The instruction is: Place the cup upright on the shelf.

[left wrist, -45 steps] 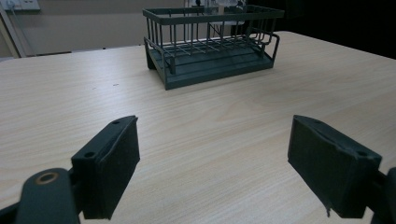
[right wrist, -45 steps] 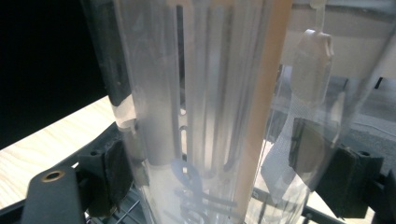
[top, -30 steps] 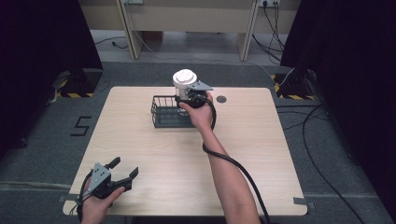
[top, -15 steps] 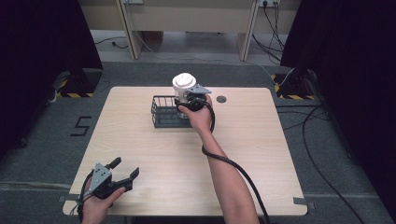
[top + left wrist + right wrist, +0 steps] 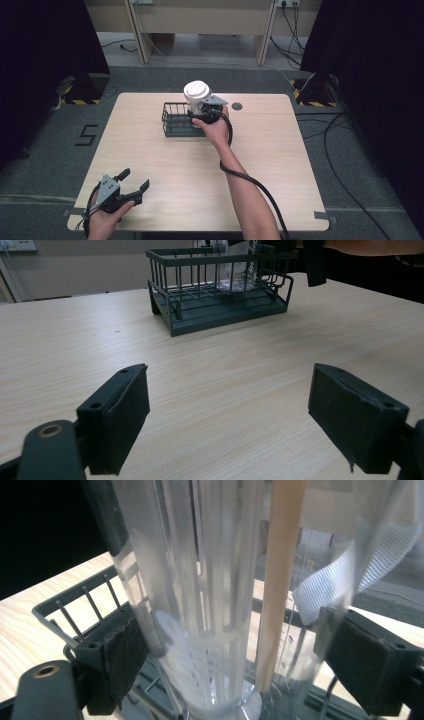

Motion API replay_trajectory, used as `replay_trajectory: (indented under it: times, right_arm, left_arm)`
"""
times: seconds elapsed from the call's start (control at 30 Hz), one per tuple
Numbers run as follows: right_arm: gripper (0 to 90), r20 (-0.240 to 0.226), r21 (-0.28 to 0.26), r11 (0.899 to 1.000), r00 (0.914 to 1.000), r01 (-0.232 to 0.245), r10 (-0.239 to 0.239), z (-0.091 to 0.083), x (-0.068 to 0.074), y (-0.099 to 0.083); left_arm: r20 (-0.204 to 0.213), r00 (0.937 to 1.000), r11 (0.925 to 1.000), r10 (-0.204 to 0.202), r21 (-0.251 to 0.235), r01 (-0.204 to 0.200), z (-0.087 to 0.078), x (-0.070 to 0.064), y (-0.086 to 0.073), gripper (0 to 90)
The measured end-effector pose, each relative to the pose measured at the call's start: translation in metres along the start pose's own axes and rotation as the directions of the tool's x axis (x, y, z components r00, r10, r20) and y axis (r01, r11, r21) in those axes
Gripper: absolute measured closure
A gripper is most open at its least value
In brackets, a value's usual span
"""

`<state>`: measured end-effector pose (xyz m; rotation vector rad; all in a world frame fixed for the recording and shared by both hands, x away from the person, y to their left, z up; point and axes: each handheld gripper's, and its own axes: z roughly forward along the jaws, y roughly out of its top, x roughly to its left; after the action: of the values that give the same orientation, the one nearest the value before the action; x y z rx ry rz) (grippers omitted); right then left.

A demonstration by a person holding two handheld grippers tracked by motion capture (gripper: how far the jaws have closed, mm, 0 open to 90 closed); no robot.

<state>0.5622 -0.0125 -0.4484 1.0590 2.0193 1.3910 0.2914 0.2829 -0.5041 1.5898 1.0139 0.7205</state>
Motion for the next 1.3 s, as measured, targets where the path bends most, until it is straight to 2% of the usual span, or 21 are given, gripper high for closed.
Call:
replay_trajectory:
  times: [0.6, 0.9, 1.3]
  right_arm:
    - [14.9, -0.029, -0.004, 1.000, 0.9995, 0.012, -0.012, -0.040, -0.007, -0.006]
    - [15.7, -0.037, 0.004, 1.000, 0.9991, 0.018, -0.018, -0.059, -0.006, -0.016]
    - [18.2, -0.048, -0.020, 1.000, 0.9988, 0.006, -0.007, -0.087, -0.008, -0.030]
  left_arm:
    - [-0.014, 0.9999, 1.0000, 0.004, 0.003, -0.004, 0.000, 0.000, 0.000, 15.9]
    - [-0.012, 0.9999, 1.0000, 0.007, 0.006, -0.007, 0.001, -0.002, 0.000, 15.9]
    - [-0.014, 0.9999, 0.9999, 0.006, 0.009, -0.006, 0.002, -0.003, 0.000, 15.9]
